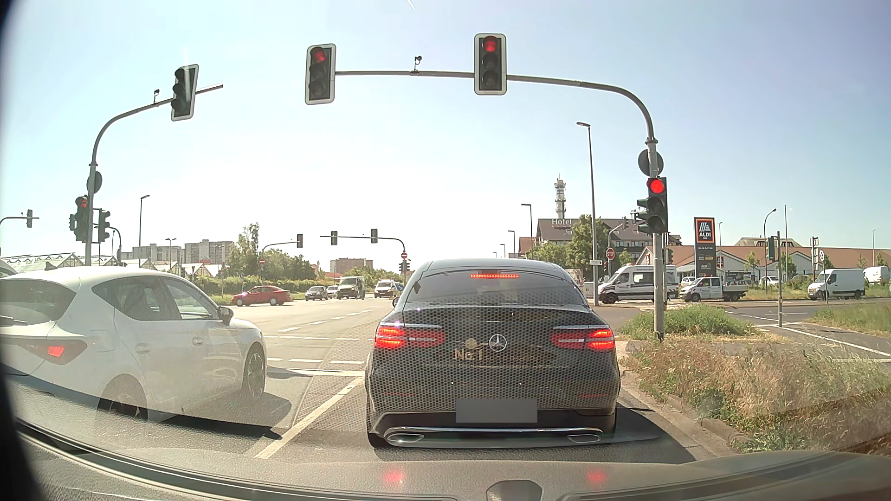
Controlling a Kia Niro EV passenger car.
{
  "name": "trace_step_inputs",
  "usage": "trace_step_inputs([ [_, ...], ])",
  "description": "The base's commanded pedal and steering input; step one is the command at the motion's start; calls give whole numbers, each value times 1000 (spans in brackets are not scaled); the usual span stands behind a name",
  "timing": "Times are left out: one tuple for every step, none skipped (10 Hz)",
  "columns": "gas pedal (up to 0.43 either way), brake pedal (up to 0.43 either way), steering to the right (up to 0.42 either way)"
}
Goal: Follow the waypoints while adhering to traffic rules and regulations
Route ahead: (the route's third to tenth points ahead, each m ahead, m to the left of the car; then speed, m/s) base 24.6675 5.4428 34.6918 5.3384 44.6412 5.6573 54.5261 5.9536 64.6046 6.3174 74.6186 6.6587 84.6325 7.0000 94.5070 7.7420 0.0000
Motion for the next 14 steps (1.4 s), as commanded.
trace_step_inputs([
  [0, 250, -1],
  [0, 250, -1],
  [0, 250, -1],
  [0, 250, -1],
  [0, 250, -1],
  [0, 250, -1],
  [0, 250, -1],
  [0, 250, -1],
  [0, 250, -1],
  [0, 250, -1],
  [0, 250, -2],
  [0, 250, -2],
  [0, 250, -2],
  [0, 250, -2],
])
